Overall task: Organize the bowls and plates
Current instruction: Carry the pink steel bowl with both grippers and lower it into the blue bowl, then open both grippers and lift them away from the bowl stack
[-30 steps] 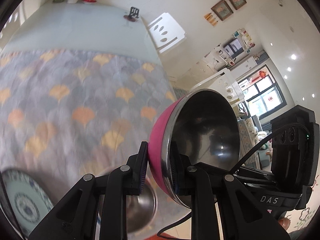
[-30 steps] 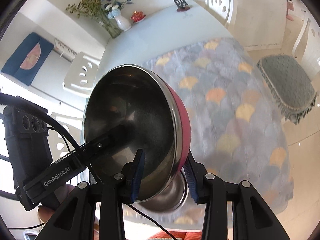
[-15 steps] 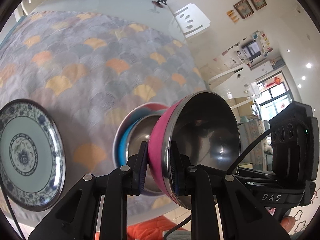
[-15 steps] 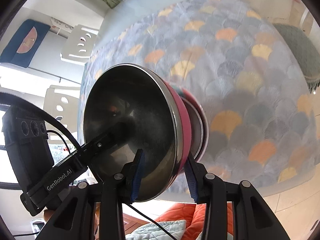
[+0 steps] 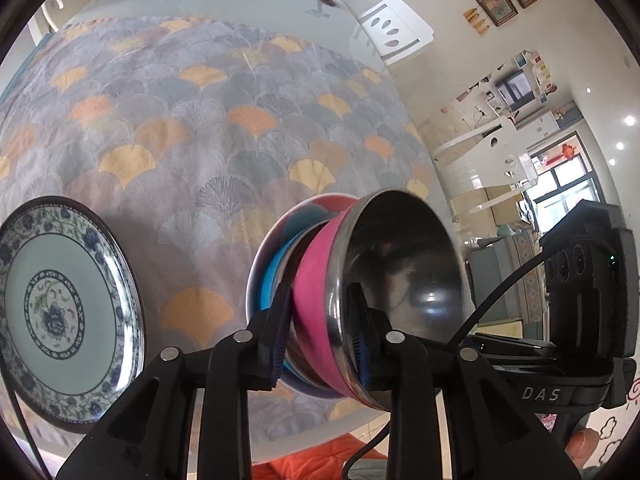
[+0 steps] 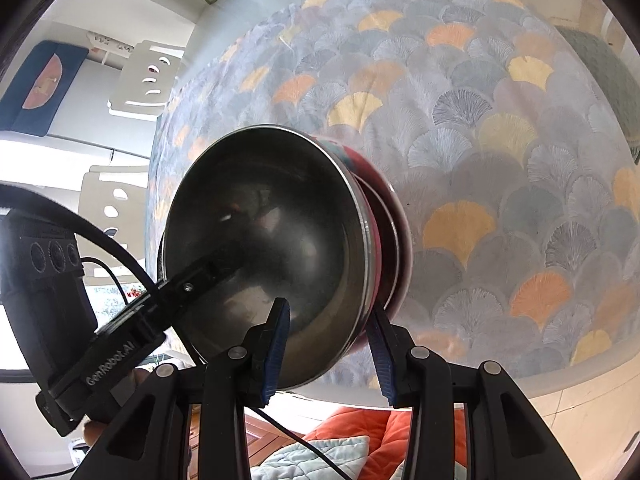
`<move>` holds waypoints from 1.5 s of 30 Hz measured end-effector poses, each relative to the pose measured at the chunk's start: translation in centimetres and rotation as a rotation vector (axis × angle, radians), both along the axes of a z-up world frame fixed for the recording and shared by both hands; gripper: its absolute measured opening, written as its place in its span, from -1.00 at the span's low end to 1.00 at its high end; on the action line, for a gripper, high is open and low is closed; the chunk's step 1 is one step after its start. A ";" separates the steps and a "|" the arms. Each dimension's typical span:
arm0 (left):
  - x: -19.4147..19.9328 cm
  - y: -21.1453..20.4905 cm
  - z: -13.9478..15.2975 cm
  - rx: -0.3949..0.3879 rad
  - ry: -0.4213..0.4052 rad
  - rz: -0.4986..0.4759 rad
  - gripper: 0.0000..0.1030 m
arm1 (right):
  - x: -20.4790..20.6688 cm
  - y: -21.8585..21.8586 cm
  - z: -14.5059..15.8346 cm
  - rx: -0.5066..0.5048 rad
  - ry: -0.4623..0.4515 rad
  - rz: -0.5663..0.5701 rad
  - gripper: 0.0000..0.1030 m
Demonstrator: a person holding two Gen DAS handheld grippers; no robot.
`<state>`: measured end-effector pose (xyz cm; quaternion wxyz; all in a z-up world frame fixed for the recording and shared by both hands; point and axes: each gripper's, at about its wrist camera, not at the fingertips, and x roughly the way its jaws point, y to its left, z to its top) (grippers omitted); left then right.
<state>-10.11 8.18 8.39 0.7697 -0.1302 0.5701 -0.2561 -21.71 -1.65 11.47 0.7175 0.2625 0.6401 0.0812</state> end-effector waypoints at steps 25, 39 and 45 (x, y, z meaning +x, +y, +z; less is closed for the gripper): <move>-1.1 2.5 -0.7 0.025 0.003 0.077 -0.43 | -0.8 0.4 2.0 -0.046 -0.051 0.010 -0.24; -1.9 4.7 5.9 -0.215 -0.022 0.072 -0.26 | -1.3 0.9 9.6 -0.078 -0.253 0.020 0.07; -3.5 6.1 11.8 -0.153 -0.187 0.131 0.25 | -2.4 3.3 14.4 -0.156 -0.434 0.065 0.10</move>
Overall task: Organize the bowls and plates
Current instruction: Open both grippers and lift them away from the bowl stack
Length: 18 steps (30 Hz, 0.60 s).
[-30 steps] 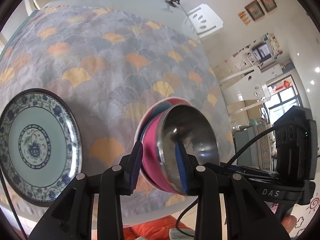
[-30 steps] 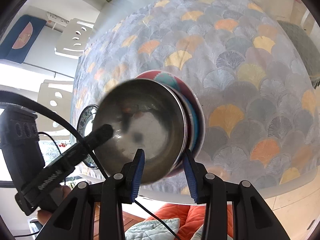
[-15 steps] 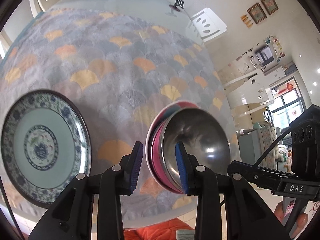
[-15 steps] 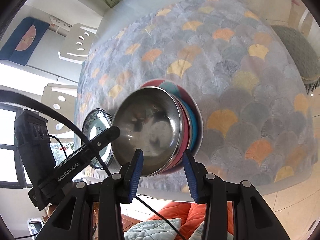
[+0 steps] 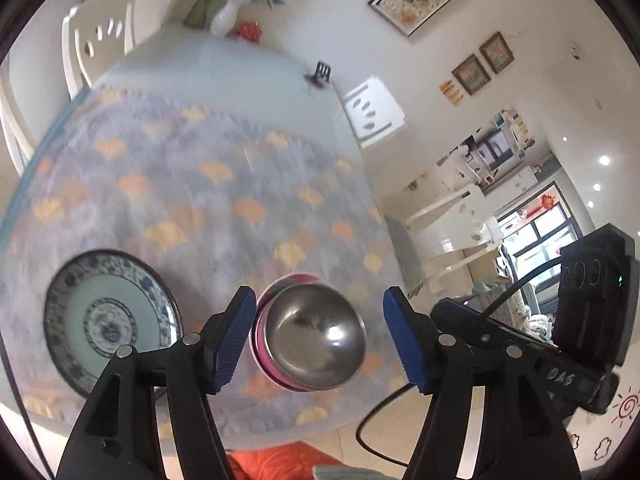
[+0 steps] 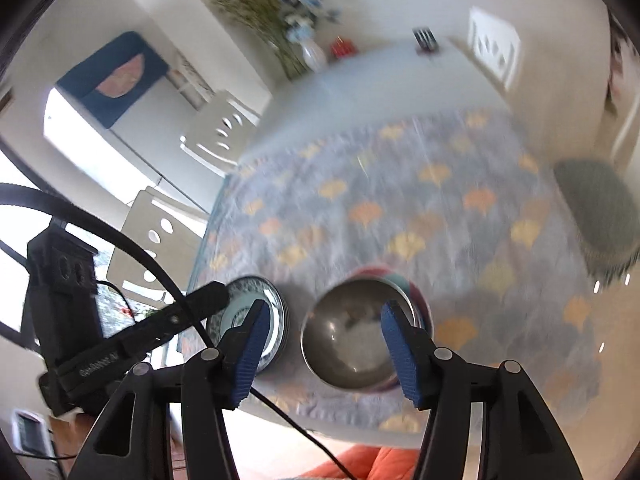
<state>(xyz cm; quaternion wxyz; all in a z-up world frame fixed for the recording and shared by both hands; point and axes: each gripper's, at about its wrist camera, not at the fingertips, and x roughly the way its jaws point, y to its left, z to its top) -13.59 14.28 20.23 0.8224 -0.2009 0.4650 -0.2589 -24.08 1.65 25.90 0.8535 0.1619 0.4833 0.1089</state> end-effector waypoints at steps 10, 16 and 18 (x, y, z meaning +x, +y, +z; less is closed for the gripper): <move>-0.8 0.9 1.3 0.090 -0.058 0.069 0.25 | -0.6 2.7 0.9 -0.126 -0.082 0.035 0.68; -1.0 1.5 -0.3 0.050 -0.008 0.065 0.25 | -0.8 1.8 -1.0 -0.097 -0.019 0.013 0.68; -0.9 1.4 -0.4 0.043 -0.006 0.057 0.25 | -0.7 1.4 -1.5 -0.085 0.007 0.004 0.68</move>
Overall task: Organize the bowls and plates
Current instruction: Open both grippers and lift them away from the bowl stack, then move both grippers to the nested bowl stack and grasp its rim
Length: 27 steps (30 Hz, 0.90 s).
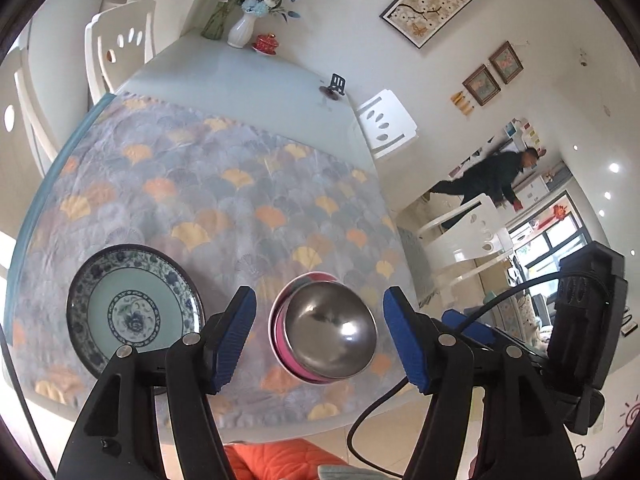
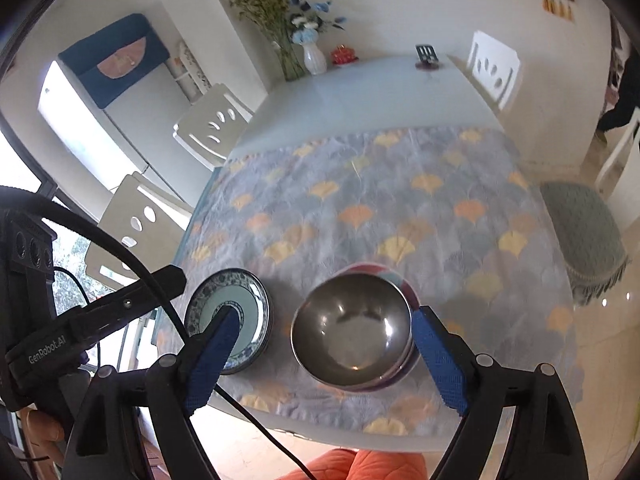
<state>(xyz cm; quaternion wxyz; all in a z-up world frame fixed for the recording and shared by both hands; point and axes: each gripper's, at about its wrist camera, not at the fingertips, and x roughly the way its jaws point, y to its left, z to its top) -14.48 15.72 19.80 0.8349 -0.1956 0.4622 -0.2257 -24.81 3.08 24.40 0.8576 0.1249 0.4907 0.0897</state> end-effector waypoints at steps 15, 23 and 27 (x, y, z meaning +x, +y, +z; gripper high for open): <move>-0.8 -3.4 1.6 0.045 -0.051 -0.097 0.25 | -0.7 -1.9 -0.5 0.088 0.048 -0.027 0.68; 0.4 -5.4 1.6 0.064 -0.024 -0.072 0.25 | 0.7 -3.5 -1.2 0.111 0.078 0.001 0.68; 1.1 -7.2 1.2 0.101 0.010 -0.094 0.25 | 1.4 -5.6 -1.7 0.138 0.098 -0.021 0.68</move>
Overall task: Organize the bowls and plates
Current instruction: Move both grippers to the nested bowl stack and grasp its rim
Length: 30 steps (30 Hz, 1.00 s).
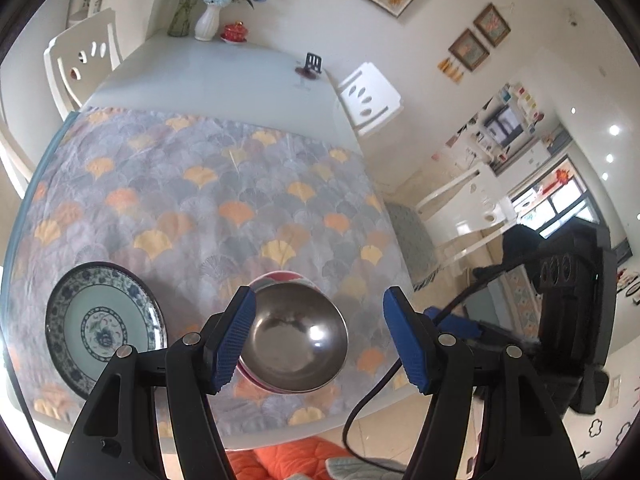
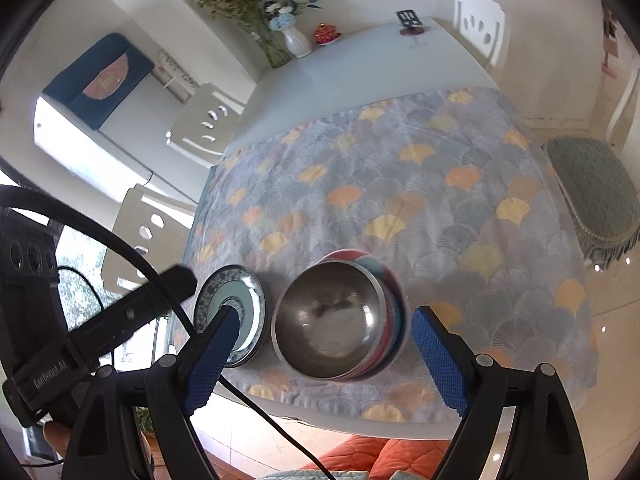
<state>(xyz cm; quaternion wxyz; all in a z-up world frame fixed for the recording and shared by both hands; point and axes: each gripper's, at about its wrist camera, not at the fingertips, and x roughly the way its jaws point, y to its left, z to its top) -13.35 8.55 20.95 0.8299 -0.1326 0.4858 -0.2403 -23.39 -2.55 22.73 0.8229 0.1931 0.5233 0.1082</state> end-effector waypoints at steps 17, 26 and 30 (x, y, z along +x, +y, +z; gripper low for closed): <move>1.9 0.1 -4.0 0.000 0.134 0.085 0.25 | 3.2 -5.7 -3.6 0.017 0.092 -0.011 0.68; 1.1 1.0 -7.4 0.006 0.223 0.111 0.25 | 3.4 -3.0 -6.2 0.007 0.156 0.084 0.68; 0.9 0.9 -7.7 0.014 0.229 0.108 0.25 | 3.2 -2.3 -6.4 -0.040 0.145 0.099 0.68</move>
